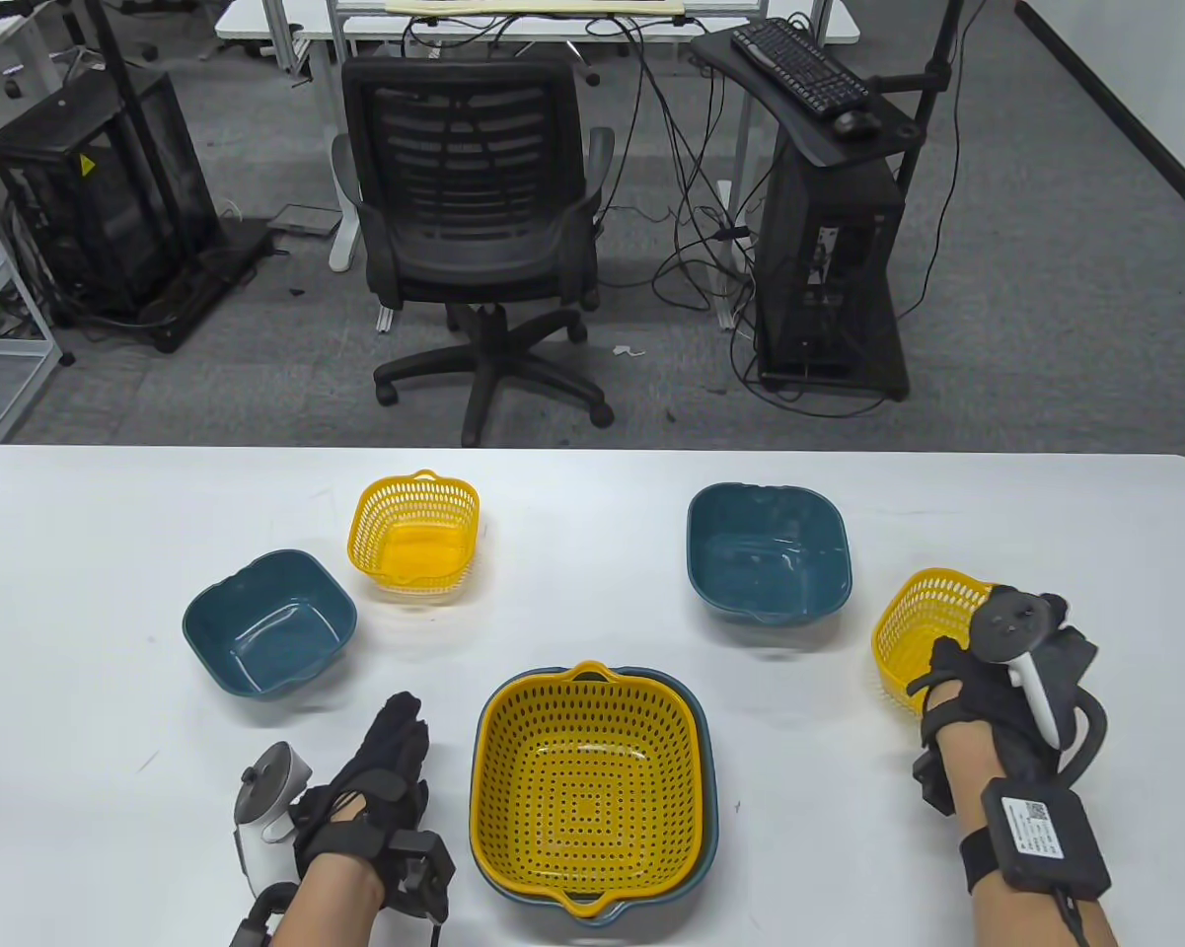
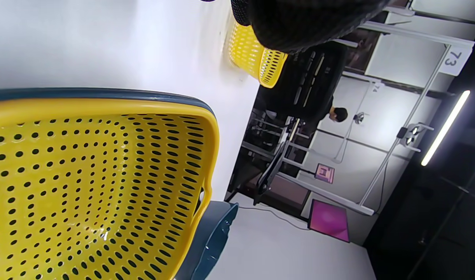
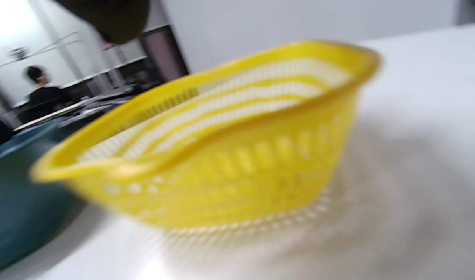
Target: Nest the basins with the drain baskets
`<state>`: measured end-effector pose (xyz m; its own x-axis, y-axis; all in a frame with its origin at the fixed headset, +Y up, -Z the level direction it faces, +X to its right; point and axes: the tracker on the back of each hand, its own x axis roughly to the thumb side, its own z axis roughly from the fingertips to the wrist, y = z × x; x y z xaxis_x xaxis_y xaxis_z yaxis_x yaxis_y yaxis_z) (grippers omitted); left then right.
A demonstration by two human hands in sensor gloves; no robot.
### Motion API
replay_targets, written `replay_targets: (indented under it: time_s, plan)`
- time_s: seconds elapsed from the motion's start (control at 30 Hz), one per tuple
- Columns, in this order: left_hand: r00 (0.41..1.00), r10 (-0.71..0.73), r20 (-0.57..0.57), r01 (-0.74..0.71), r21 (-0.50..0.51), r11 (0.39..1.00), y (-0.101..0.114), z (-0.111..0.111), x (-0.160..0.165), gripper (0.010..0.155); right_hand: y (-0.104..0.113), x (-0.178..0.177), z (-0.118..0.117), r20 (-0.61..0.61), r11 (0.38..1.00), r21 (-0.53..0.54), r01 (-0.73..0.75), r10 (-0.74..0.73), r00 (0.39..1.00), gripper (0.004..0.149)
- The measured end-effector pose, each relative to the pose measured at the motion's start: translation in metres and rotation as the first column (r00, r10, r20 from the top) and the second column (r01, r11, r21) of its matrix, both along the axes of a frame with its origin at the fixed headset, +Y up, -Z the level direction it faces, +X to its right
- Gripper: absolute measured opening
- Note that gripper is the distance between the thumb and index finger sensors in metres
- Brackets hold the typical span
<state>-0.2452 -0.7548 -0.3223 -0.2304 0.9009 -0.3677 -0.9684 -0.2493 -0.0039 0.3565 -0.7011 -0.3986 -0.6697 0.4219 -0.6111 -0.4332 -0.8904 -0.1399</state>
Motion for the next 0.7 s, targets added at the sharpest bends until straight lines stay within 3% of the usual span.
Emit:
replay_targets:
  time_s: [0.13,0.27,0.43,0.7]
  plan:
    - [1.000,-0.001,0.018,0.001,-0.007,1.000,-0.002,-0.002,0.004,0.070,-0.031,0.031,0.004,0.086,0.970,0.015,0.241,-0.241,0.967,0.072]
    - [1.000,0.010,0.024,-0.010,-0.015,1.000,-0.003,-0.003,0.004,0.070,-0.051,0.041,0.007,0.135,0.948,0.092,0.305,-0.316,0.939,0.073]
    - [1.000,0.006,0.025,-0.006,-0.017,1.000,-0.003,-0.003,0.004,0.070,-0.052,0.040,0.010,0.138,0.980,0.140,0.143,-0.162,0.977,0.073]
    - [1.000,0.009,0.024,-0.008,-0.023,1.000,-0.001,-0.001,0.004,0.070,-0.047,0.043,0.012,0.133,0.958,0.193,0.215,-0.242,0.961,0.070]
